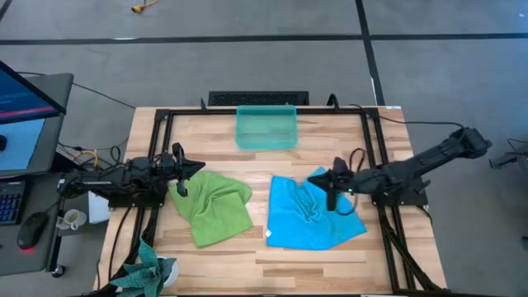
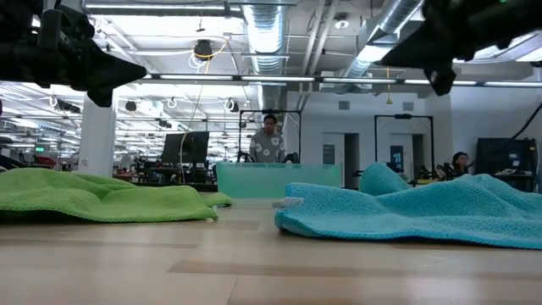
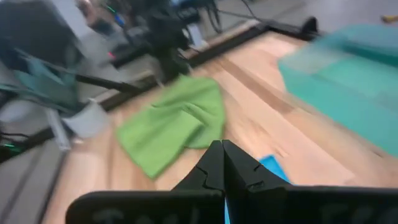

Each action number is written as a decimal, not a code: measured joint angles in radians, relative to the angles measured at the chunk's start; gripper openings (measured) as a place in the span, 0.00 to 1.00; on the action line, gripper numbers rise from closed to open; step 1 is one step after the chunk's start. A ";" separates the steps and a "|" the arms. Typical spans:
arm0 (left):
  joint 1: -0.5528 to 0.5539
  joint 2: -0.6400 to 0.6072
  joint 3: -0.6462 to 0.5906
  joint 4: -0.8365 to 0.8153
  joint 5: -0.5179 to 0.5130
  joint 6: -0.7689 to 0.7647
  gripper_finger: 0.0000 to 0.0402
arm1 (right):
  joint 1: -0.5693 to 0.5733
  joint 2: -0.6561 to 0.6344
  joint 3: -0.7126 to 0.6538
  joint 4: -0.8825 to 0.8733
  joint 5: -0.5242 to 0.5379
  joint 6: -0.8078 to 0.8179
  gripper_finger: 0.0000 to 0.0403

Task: Roll microfiber towels into tight, uniform cylinder then place into a basket
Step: Fold the blue microfiber cloth

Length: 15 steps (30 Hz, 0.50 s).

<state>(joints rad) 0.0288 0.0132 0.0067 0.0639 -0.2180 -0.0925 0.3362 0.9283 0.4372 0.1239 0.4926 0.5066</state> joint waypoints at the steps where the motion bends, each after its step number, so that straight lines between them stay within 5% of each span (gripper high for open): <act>1: 0.000 0.000 0.000 0.000 0.000 0.000 0.00 | -0.014 0.031 0.020 -0.023 -0.010 0.009 0.04; 15: 0.000 0.000 0.000 0.000 0.001 -0.048 0.00 | -0.237 0.367 0.177 -0.088 -0.289 0.020 0.05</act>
<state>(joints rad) 0.0284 0.0131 0.0067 0.0639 -0.2169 -0.1402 0.0996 1.2952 0.6146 0.0357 0.2039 0.5262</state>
